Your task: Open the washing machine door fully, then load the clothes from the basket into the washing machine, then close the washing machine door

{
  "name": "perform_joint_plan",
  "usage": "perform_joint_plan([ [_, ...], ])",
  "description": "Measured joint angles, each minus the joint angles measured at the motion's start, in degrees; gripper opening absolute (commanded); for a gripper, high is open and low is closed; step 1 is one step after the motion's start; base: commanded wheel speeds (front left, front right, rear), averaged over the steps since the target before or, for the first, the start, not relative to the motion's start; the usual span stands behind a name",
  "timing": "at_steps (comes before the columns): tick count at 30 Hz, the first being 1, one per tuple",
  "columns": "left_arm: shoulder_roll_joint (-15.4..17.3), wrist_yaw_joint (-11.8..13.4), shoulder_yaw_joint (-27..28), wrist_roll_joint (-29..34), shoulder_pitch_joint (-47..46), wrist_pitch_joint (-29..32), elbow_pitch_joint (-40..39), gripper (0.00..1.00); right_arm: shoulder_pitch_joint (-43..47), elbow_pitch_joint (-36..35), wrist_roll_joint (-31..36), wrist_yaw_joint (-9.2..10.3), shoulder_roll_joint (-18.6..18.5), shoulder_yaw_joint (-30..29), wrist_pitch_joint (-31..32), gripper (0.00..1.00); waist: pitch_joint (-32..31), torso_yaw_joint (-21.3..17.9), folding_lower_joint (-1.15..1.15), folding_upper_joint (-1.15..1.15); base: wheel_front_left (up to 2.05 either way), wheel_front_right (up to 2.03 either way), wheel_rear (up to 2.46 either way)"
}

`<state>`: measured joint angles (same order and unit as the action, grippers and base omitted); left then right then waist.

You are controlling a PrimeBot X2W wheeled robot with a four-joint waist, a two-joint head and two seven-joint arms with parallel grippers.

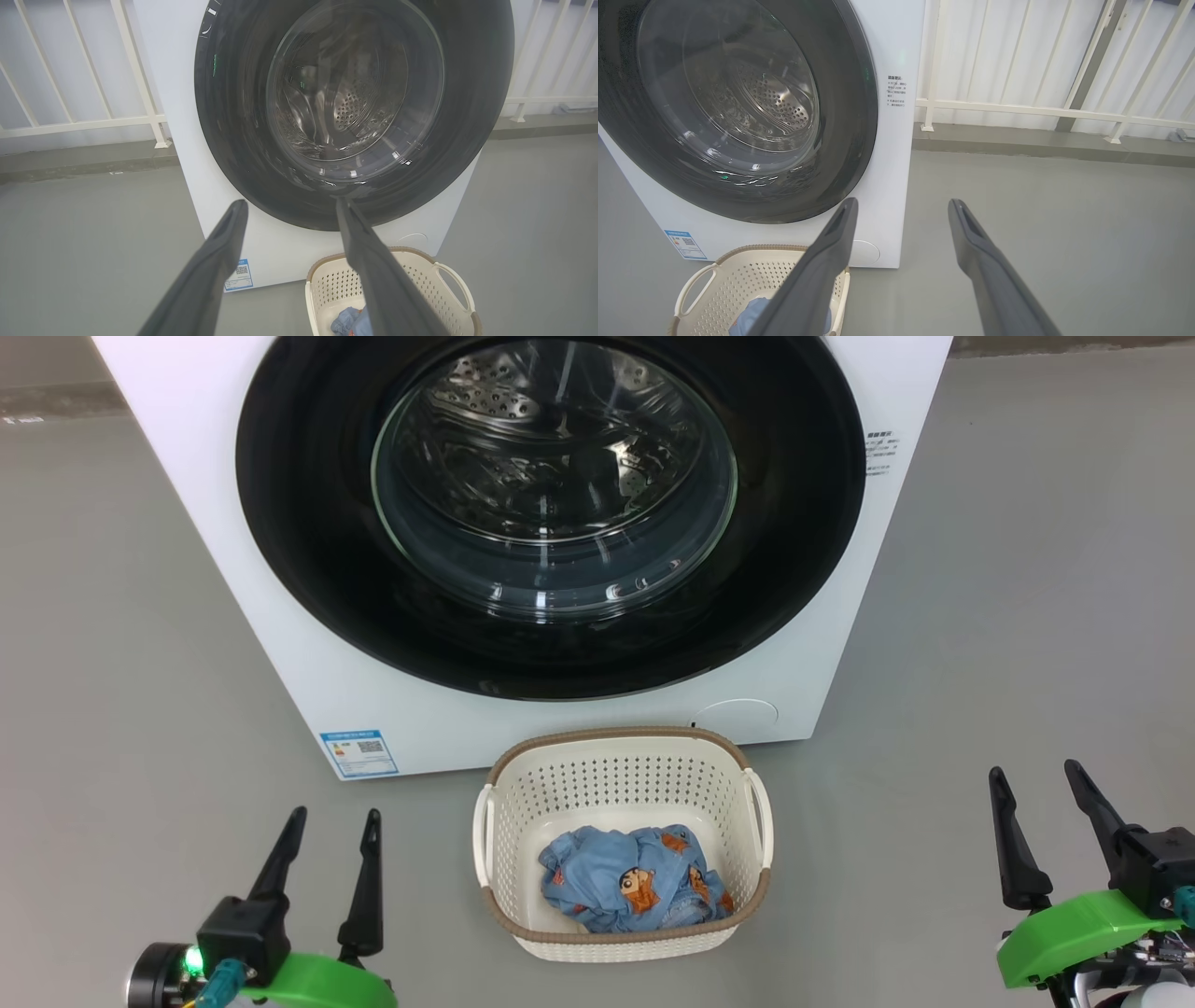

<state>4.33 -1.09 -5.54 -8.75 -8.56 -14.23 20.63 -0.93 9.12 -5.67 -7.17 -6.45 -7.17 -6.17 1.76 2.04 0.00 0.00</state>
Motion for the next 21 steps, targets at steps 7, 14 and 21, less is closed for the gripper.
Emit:
perform_joint_plan([
  [7, -0.38, 0.48, 0.18, 0.80, -0.05, -0.18, 0.62, 1.00, 0.00, -0.07, 0.33, 0.00, 0.15, -0.15, -0.10, 1.00, -0.21, 0.13, 0.00, 0.00, 0.00, 0.00, 0.00],
  [14, -0.56, 0.47, 0.43, 0.88, -0.05, -0.16, 0.74, 1.00, 0.00, 0.04, -0.03, 0.00, 0.37, -0.44, -0.32, 1.00, -0.64, 0.33, 0.00, 0.00, 0.00, 0.00, 0.00],
  [21, -0.75, 0.46, 0.68, 1.25, -0.05, -0.18, 0.87, 1.00, 0.01, 0.04, -0.36, 0.00, 0.33, -0.38, -0.32, 1.00, -0.96, 0.39, 0.00, 0.00, 0.00, 0.00, 0.00],
])
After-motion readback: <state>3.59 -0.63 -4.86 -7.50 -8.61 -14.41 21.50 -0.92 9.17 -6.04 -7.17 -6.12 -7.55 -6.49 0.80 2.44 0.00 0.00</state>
